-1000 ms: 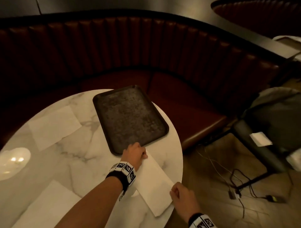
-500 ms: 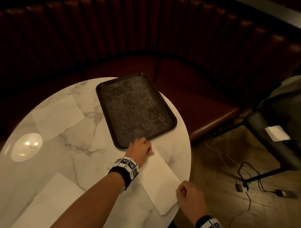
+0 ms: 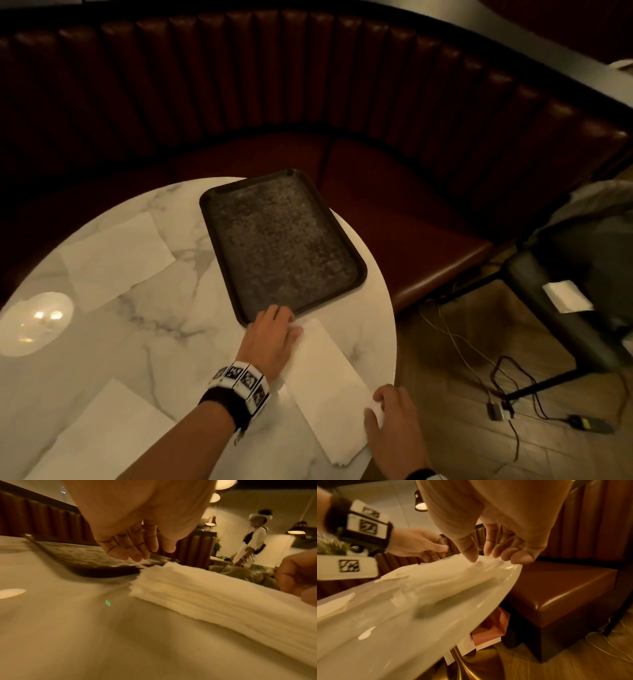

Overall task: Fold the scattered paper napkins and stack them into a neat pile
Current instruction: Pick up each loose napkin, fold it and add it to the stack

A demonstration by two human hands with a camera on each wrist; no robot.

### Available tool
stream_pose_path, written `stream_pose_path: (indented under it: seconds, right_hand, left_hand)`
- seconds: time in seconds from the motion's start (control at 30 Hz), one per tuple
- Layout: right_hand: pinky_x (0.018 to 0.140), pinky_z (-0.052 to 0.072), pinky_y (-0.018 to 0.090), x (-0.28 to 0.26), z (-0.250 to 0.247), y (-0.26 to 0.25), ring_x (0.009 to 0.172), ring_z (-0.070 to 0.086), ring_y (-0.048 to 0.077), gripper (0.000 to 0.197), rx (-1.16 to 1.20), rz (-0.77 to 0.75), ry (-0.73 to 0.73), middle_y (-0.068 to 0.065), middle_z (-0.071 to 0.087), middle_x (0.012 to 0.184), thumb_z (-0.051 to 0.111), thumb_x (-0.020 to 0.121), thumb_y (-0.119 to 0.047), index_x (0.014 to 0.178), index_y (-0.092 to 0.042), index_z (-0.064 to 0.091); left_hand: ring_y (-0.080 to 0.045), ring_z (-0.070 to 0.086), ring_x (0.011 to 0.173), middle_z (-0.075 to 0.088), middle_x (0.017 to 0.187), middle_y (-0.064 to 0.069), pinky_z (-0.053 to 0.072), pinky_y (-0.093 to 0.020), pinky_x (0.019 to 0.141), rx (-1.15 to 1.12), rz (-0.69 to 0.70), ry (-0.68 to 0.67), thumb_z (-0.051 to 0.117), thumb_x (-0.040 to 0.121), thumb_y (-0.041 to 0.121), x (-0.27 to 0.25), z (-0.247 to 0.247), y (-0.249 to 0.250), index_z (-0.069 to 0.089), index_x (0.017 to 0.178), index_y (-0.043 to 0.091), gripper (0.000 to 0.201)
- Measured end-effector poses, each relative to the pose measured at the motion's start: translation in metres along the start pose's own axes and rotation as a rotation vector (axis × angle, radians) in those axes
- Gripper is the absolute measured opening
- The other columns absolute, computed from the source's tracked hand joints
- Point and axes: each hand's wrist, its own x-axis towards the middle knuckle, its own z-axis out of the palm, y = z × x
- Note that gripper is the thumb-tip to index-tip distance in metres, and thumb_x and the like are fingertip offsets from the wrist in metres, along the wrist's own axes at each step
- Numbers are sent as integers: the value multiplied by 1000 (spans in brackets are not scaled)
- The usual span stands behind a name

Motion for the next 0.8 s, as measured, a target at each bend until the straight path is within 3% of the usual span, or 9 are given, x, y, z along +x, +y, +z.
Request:
stream_pose_path:
  seconds: [0.1, 0.2, 0.27, 0.37, 0.47, 0.63, 0.8]
  right_hand:
    - [75, 40, 26, -2, -3, -9, 88, 46, 14, 19, -11, -40, 50, -3, 45, 95, 62, 83, -26, 90, -30, 45]
    - [56, 33, 21, -5, 2, -18, 66, 50, 17, 22, -5, -191, 112, -6, 47, 78, 64, 64, -28, 80, -31, 50]
    - [52, 29, 15, -10, 9, -29, 59, 49, 14, 28, -19, -243, 50, -8, 48, 73, 61, 60, -33, 80, -37, 42]
    - [50, 29, 16, -19, 25, -53, 55, 44, 11, 26, -27, -340, 56, -13, 45, 70, 56, 58, -40, 79, -38, 40]
    - [46, 30, 15, -33, 49, -79, 52, 44, 12, 26, -43, -451, -20, -14, 44, 66, 51, 58, -47, 80, -36, 41]
    - [43, 28, 12, -59, 91, -128, 51, 51, 11, 27, -184, -643, -139, -14, 50, 65, 48, 59, -52, 79, -37, 39]
    - [51, 35, 20, -76, 123, -158, 66, 47, 13, 22, -207, -768, -216, -10, 52, 79, 59, 71, -41, 84, -35, 43]
  left_hand:
    - [-25, 54, 86, 56, 97, 1, 48, -38, 74, -48, -76, 159, 31, 86, 52, -40, -13, -39, 57, 96, 24, 39]
    - [-28, 55, 85, 57, 97, 1, 46, -39, 69, 9, -227, 285, 44, 85, 45, -97, -24, -86, 59, 93, 25, 26]
    - [-31, 52, 97, 55, 109, 0, 45, -45, 76, 19, -402, 278, 59, 87, 36, -136, -27, -116, 60, 99, 26, 15]
    - [-29, 42, 121, 48, 134, 1, 40, -52, 91, 16, -628, 182, 64, 86, 33, -187, -34, -153, 60, 114, 30, 28]
    - [-27, 33, 129, 38, 146, 4, 36, -53, 99, 18, -664, 147, 60, 88, 30, -225, -43, -170, 54, 121, 38, 35]
    - [-24, 26, 135, 29, 152, 9, 28, -51, 107, -8, -683, 162, 53, 92, 26, -261, -52, -176, 48, 125, 46, 39]
    - [-21, 14, 140, 15, 156, 9, 21, -46, 112, -41, -747, 155, 51, 94, 31, -263, -60, -184, 36, 134, 46, 45]
